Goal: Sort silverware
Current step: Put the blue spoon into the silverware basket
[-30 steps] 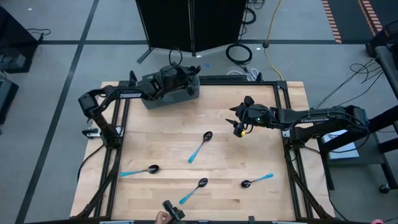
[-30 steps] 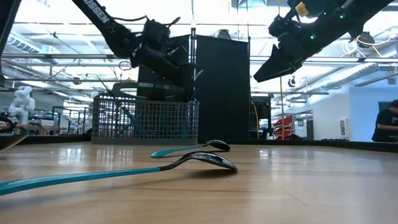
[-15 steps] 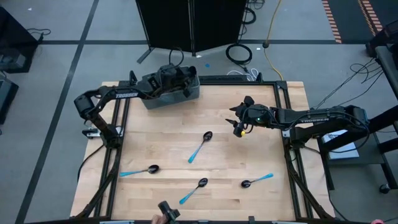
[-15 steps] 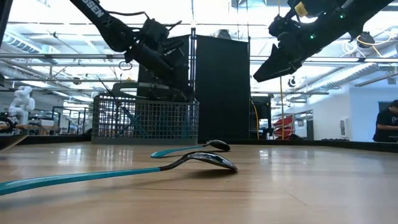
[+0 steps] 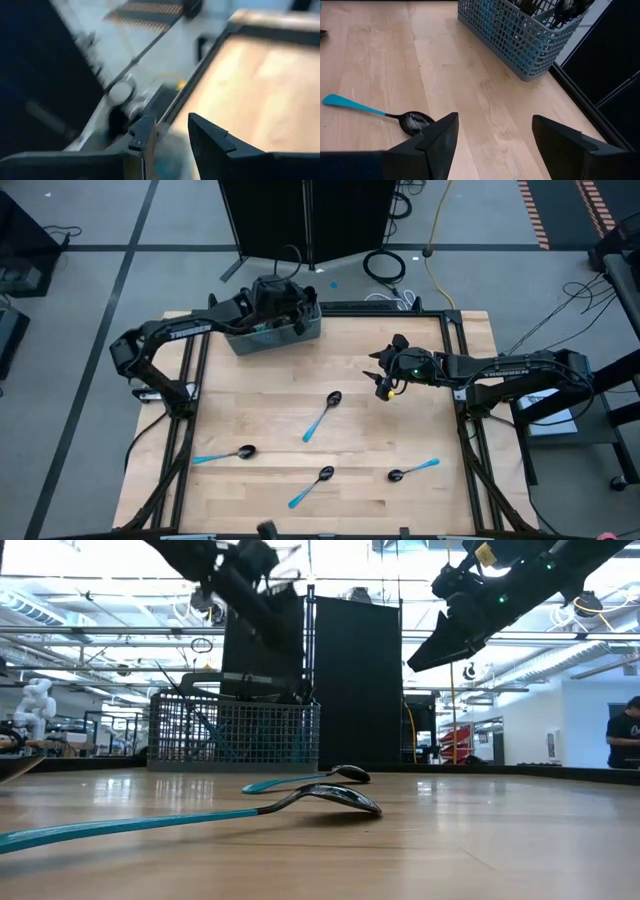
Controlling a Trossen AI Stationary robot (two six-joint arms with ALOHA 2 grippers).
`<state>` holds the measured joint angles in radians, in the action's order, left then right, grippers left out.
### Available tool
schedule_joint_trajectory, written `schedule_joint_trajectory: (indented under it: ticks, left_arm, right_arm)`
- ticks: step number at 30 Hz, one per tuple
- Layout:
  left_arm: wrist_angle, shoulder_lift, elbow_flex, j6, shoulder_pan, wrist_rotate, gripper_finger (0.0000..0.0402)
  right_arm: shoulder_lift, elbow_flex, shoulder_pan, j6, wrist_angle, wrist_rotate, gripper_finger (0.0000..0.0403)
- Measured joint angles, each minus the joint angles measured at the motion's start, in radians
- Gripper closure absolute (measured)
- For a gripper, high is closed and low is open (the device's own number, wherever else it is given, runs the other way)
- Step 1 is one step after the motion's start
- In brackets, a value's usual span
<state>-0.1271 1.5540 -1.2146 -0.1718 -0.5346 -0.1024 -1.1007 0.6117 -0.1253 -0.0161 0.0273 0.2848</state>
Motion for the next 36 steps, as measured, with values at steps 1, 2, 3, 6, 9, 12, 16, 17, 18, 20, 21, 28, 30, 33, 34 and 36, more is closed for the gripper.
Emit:
schedule_joint_trajectory:
  ticks: [1, 2, 3, 6, 9, 12, 16, 17, 18, 20, 21, 28, 30, 33, 34, 36]
  left_arm:
    - [0.006, -0.019, -0.003, 0.001, 0.017, 0.019, 0.0291]
    - [0.001, -0.042, -0.003, 0.004, 0.036, 0.04, 0.0291]
    - [0.0, -0.063, -0.003, 0.007, 0.056, 0.055, 0.0291]
    - [-0.017, -0.124, -0.004, 0.022, 0.126, 0.072, 0.0291]
    - [-0.049, -0.169, -0.004, 0.07, 0.207, 0.075, 0.0291]
    - [-0.094, -0.195, -0.004, 0.139, 0.292, 0.101, 0.0291]
    - [-0.17, -0.194, -0.004, 0.193, 0.416, 0.131, 0.0291]
    - [-0.191, -0.187, -0.004, 0.193, 0.449, 0.131, 0.0291]
    - [-0.202, -0.176, -0.004, 0.193, 0.483, 0.131, 0.0291]
    - [-0.223, -0.15, 0.005, 0.194, 0.55, 0.127, 0.0291]
    - [-0.223, -0.134, 0.018, 0.194, 0.58, 0.124, 0.0291]
    - [-0.107, 0.012, 0.079, 0.193, 0.733, 0.116, 0.0291]
    - [-0.066, 0.058, 0.081, 0.193, 0.756, 0.106, 0.0291]
    - [0.027, 0.134, 0.08, 0.193, 0.776, 0.097, 0.0291]
    - [0.055, 0.159, 0.081, 0.192, 0.78, 0.096, 0.0291]
    - [0.102, 0.201, 0.081, 0.182, 0.781, 0.096, 0.0291]
  right_arm:
    - [0.0, 0.0, 0.0, 0.0, 0.0, 0.0, 0.0154]
    - [0.0, 0.0, 0.0, 0.001, 0.0, 0.0, 0.0154]
    - [0.0, 0.0, 0.0, 0.002, 0.0, 0.0, 0.0154]
    - [0.0, 0.0, 0.0, 0.002, 0.0, 0.0, 0.0154]
    - [0.0, 0.0, 0.0, 0.002, 0.002, 0.0, 0.0154]
    - [0.0, 0.0, 0.0, 0.005, 0.011, 0.0, 0.0154]
    - [0.0, 0.0, 0.008, 0.01, 0.056, -0.003, 0.0154]
    - [0.001, 0.0, 0.013, 0.006, 0.073, -0.003, 0.0154]
    - [0.002, 0.0, 0.017, -0.002, 0.087, -0.003, 0.0154]
    - [0.011, 0.0, 0.032, -0.027, 0.116, -0.015, 0.0154]
    - [0.015, 0.0, 0.038, -0.042, 0.117, -0.039, 0.0154]
    - [0.031, 0.0, 0.119, -0.163, 0.119, -0.226, 0.0154]
    - [0.031, 0.0, 0.155, -0.196, 0.121, -0.237, 0.0154]
    - [0.031, 0.0, 0.205, -0.252, 0.132, -0.239, 0.0154]
    - [0.031, 0.0, 0.219, -0.273, 0.133, -0.239, 0.0154]
    - [0.031, 0.0, 0.245, -0.313, 0.147, -0.239, 0.0154]
